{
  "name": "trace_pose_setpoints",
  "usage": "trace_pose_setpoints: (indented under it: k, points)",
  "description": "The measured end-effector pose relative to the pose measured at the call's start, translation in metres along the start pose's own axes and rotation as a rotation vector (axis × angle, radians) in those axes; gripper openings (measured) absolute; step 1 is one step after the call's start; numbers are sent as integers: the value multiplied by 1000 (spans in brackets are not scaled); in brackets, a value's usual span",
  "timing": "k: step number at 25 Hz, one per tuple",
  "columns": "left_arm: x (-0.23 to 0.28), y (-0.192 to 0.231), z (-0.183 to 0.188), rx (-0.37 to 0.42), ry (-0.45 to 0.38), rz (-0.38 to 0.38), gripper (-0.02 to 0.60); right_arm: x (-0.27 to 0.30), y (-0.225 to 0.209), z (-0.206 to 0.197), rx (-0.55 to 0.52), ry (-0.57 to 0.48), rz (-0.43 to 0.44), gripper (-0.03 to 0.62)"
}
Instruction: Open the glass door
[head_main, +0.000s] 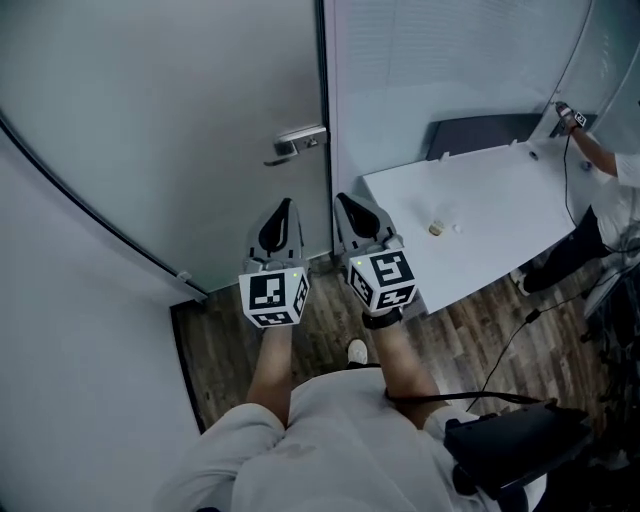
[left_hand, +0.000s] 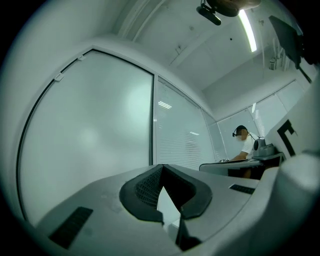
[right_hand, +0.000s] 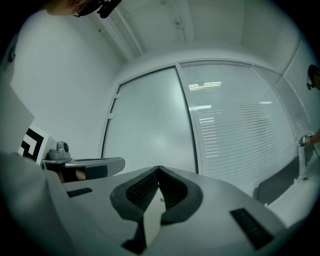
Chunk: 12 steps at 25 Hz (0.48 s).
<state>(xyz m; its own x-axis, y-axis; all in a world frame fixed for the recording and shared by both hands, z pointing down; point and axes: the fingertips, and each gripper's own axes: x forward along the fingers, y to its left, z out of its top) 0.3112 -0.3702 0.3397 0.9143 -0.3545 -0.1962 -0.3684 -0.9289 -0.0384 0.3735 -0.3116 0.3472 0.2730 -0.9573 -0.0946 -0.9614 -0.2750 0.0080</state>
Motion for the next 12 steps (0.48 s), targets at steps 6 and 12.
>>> trace_pose_setpoints:
  k: [6, 12]
  points:
    - [60, 6, -32, 31, 69, 17, 2, 42, -41, -15, 13, 19, 49, 3]
    - [98, 19, -70, 34, 141, 18, 2, 77, -67, -49, 54, 87, 52, 3]
